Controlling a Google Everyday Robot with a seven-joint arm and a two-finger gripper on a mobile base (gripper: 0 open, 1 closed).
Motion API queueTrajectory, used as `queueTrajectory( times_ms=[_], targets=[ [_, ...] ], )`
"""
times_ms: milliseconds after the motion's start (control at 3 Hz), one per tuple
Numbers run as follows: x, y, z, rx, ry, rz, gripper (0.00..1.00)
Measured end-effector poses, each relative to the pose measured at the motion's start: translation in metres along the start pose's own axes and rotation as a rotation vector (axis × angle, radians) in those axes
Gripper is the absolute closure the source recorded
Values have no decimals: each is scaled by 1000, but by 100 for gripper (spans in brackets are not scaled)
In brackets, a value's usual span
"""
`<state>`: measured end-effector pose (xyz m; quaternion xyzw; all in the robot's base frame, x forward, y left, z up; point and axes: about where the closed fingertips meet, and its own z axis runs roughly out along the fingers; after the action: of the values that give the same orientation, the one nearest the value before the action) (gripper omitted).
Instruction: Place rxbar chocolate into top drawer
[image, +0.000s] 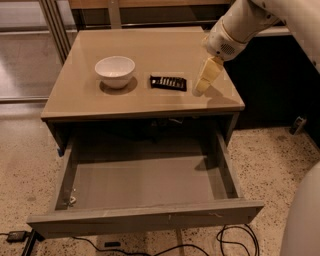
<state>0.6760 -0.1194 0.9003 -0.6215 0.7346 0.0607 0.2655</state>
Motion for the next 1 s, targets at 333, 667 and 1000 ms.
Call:
queueTrajectory(
  times_ms=[333, 667, 1000],
  targets=[
    [-16, -7, 21, -10, -34, 15, 0],
    [-16, -7, 21, -10, -34, 15, 0],
    [-27, -11, 45, -42, -34, -5, 0]
  ],
)
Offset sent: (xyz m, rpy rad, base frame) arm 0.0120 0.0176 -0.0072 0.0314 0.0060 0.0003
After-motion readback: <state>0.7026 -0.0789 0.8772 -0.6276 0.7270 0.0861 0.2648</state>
